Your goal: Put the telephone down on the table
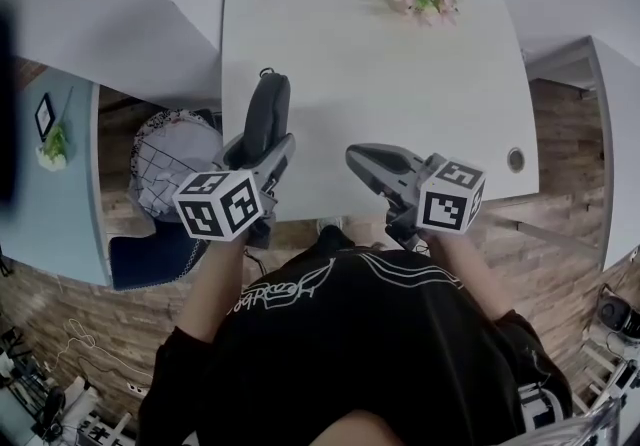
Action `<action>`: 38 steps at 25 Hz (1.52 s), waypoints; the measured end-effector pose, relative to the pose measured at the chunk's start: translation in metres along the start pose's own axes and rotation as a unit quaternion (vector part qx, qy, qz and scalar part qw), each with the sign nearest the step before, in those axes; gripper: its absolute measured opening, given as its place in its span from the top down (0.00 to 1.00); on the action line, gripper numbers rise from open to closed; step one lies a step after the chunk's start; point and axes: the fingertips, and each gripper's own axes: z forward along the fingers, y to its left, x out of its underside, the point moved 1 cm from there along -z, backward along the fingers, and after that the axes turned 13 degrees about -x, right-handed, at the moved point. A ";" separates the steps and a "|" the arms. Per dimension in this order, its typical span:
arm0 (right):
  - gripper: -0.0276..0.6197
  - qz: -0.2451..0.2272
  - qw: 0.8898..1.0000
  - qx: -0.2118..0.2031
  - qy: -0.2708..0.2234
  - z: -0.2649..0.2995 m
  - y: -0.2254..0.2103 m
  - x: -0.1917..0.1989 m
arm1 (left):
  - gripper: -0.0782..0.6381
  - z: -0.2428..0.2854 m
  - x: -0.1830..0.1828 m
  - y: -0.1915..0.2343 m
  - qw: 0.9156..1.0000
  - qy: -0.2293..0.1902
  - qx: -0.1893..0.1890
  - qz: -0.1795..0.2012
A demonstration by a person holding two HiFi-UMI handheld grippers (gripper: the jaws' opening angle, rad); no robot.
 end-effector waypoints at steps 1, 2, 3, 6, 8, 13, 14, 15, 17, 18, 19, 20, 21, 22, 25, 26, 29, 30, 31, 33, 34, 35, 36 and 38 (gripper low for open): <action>0.90 0.000 1.000 0.002 0.000 0.001 -0.002 0.000 | 0.49 0.006 0.002 0.004 1.000 0.002 -0.005 0.007; 0.90 0.001 1.000 0.004 -0.001 0.002 -0.004 0.001 | 0.49 0.012 0.004 0.007 1.000 0.005 -0.012 0.016; 0.90 0.002 1.000 0.007 -0.002 0.003 -0.006 0.001 | 0.49 0.019 0.007 0.011 1.000 0.009 -0.018 0.024; 0.90 0.004 1.000 0.013 -0.005 0.003 -0.010 -0.001 | 0.49 0.035 0.016 0.020 0.999 0.024 -0.027 0.037; 0.90 0.005 1.000 0.017 -0.007 0.002 -0.013 -0.003 | 0.49 0.043 0.020 0.022 0.998 0.032 -0.029 0.043; 0.90 0.014 0.999 0.028 -0.010 -0.002 -0.020 0.000 | 0.49 0.060 0.029 0.025 0.997 0.050 -0.030 0.044; 0.90 0.015 0.999 0.030 -0.009 -0.002 -0.022 0.000 | 0.49 0.063 0.031 0.026 0.997 0.054 -0.029 0.039; 0.90 0.016 0.999 0.031 -0.009 -0.002 -0.023 0.001 | 0.49 0.066 0.033 0.026 0.997 0.058 -0.029 0.037; 0.90 0.018 0.999 0.030 -0.011 -0.002 -0.024 0.002 | 0.49 0.071 0.038 0.028 0.997 0.064 -0.032 0.042; 0.90 0.019 0.999 0.030 -0.012 -0.002 -0.025 0.002 | 0.49 0.073 0.041 0.029 0.996 0.068 -0.033 0.046; 0.90 0.020 0.999 0.029 -0.013 -0.002 -0.026 0.002 | 0.49 0.075 0.044 0.029 0.996 0.071 -0.035 0.049; 0.90 0.021 0.999 0.030 -0.013 -0.002 -0.026 0.002 | 0.49 0.077 0.046 0.030 0.995 0.074 -0.035 0.051; 0.90 0.021 0.999 0.031 -0.012 -0.003 -0.027 0.002 | 0.49 0.079 0.048 0.029 0.995 0.076 -0.035 0.052; 0.90 0.022 0.999 0.032 -0.012 -0.004 -0.028 0.002 | 0.49 0.080 0.049 0.029 0.995 0.077 -0.035 0.052; 0.90 0.028 0.999 0.032 -0.019 -0.008 -0.029 0.002 | 0.49 0.082 0.050 0.028 0.995 0.074 -0.038 0.057; 0.90 0.030 0.999 0.034 -0.023 -0.011 -0.029 0.003 | 0.49 0.083 0.050 0.027 0.995 0.074 -0.039 0.060; 0.90 0.035 0.998 0.037 -0.031 -0.017 -0.028 0.007 | 0.49 0.086 0.051 0.025 0.994 0.073 -0.043 0.072; 0.90 0.038 0.998 0.037 -0.033 -0.018 -0.028 0.009 | 0.49 0.087 0.051 0.024 0.994 0.071 -0.043 0.074; 0.90 0.041 0.998 0.038 -0.034 -0.020 -0.028 0.011 | 0.49 0.089 0.051 0.023 0.994 0.071 -0.044 0.076; 0.90 0.045 0.998 0.041 -0.034 -0.025 -0.028 0.016 | 0.49 0.091 0.052 0.021 0.992 0.073 -0.052 0.087; 0.90 0.046 0.997 0.044 -0.034 -0.028 -0.029 0.017 | 0.49 0.093 0.053 0.020 0.991 0.075 -0.057 0.097; 0.90 0.047 0.997 0.046 -0.036 -0.030 -0.029 0.018 | 0.49 0.094 0.054 0.019 0.989 0.078 -0.063 0.107; 0.90 0.049 0.997 0.048 -0.038 -0.032 -0.029 0.019 | 0.49 0.096 0.055 0.018 0.988 0.081 -0.070 0.116; 0.90 0.050 0.997 0.047 -0.042 -0.035 -0.027 0.021 | 0.49 0.098 0.058 0.018 0.984 0.087 -0.082 0.133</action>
